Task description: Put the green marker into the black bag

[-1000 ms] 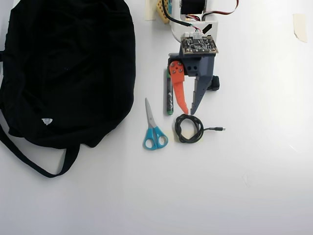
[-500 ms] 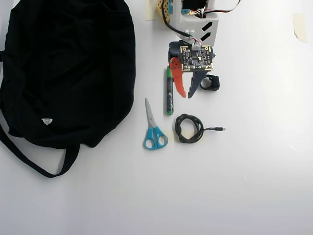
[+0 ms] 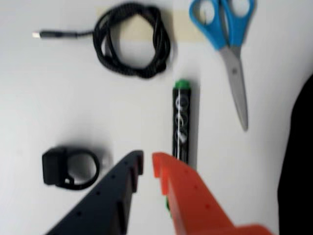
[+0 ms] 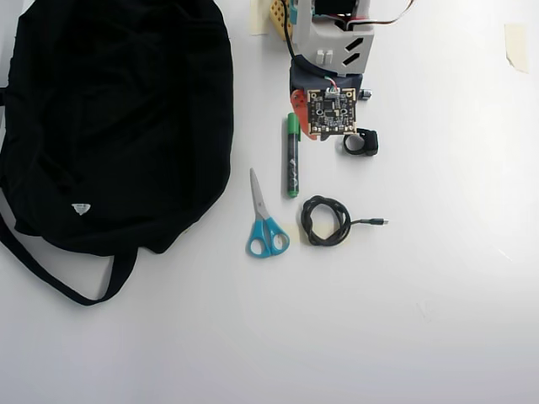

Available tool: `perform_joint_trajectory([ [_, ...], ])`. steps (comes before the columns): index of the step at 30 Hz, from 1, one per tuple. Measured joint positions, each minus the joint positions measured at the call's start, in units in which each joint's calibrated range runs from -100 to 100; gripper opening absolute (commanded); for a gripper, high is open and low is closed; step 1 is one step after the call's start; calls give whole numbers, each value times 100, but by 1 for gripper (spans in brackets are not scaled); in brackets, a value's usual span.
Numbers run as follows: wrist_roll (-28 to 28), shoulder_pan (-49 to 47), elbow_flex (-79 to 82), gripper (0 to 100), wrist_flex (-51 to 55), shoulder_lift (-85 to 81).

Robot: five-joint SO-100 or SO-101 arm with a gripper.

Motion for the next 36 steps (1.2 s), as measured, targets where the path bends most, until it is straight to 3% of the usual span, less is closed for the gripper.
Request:
perform_joint_trajectory([
  [36, -151, 0, -16, 2, 404, 0],
])
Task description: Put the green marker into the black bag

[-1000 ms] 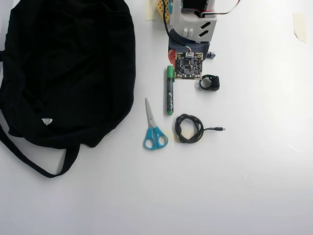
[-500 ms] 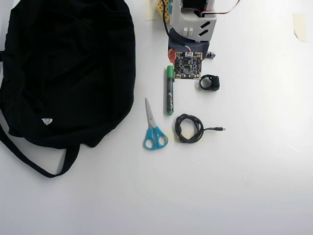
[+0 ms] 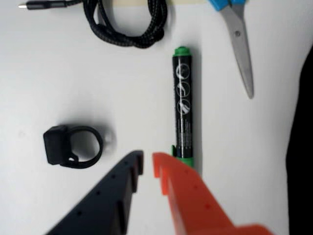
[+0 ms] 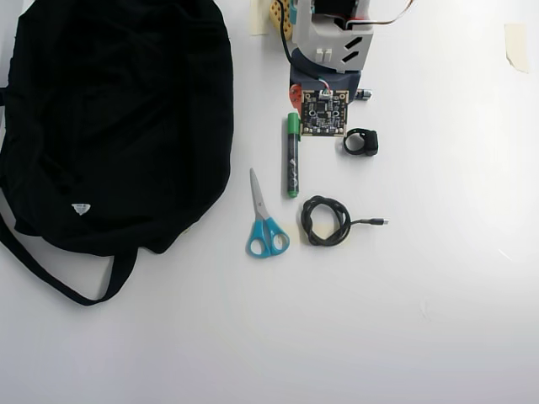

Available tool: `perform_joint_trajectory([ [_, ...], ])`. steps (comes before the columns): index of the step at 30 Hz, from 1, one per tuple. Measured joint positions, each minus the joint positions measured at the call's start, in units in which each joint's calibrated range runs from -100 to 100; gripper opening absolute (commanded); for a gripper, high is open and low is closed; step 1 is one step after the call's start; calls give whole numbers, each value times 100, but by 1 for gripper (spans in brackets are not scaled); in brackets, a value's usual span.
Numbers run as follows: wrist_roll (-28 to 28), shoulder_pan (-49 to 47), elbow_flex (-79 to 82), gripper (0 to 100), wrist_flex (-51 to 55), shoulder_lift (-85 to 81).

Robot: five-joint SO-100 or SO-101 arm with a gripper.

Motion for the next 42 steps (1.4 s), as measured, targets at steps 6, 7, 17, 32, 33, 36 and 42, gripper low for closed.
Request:
perform_joint_trajectory([
  [6, 0, 0, -8, 2, 112, 0],
  [7, 0, 0, -8, 2, 137, 0],
  [17, 0, 0, -8, 2, 395, 0],
  [32, 205, 316, 267, 2, 404, -8],
  [33, 205, 316, 307, 2, 404, -8],
  [36, 205, 287, 401, 2, 404, -8],
  [42, 205, 323, 480, 2, 404, -8],
])
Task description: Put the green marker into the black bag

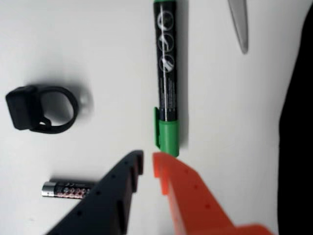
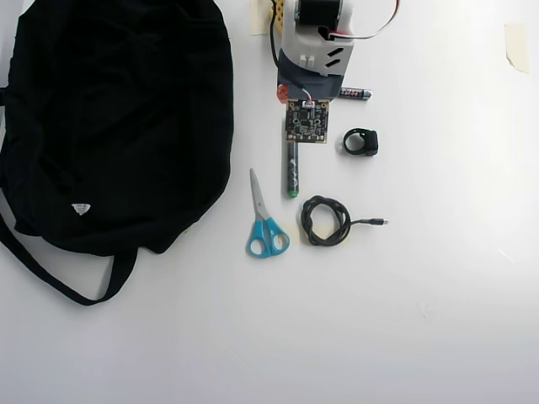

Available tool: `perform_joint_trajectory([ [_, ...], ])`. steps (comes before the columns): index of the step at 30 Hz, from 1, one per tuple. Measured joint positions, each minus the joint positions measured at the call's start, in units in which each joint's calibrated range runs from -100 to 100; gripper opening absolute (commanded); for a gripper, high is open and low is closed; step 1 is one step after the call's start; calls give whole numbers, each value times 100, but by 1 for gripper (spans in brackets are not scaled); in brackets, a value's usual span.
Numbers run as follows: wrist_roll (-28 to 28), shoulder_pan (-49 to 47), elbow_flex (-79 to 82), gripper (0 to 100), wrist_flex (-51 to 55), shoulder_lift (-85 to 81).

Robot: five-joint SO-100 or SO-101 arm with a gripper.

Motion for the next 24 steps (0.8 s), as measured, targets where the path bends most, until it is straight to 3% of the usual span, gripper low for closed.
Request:
perform_joint_trajectory([
  [24, 0, -15, 590, 2, -833, 407],
])
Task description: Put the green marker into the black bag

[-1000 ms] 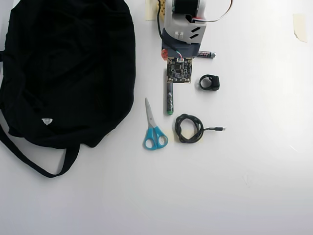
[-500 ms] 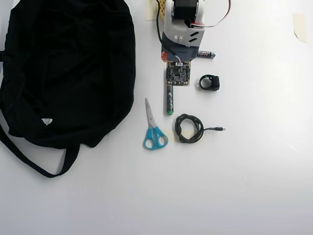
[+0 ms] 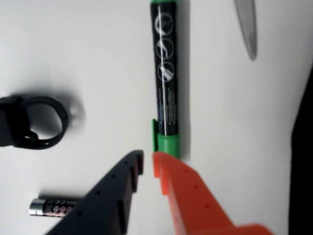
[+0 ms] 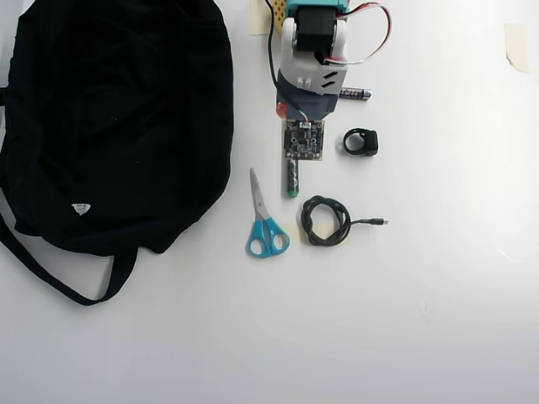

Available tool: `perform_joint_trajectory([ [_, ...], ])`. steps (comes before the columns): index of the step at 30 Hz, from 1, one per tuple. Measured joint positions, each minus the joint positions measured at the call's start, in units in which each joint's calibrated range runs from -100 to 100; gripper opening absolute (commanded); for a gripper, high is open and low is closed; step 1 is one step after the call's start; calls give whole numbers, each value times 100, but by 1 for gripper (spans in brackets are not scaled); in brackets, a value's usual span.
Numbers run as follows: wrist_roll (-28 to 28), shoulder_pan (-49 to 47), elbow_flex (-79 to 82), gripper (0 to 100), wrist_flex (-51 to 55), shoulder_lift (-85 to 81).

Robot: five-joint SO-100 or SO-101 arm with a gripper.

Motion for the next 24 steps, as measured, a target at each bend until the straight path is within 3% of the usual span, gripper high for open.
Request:
perform_joint_trajectory([
  [24, 0, -51, 0, 2, -352, 208],
])
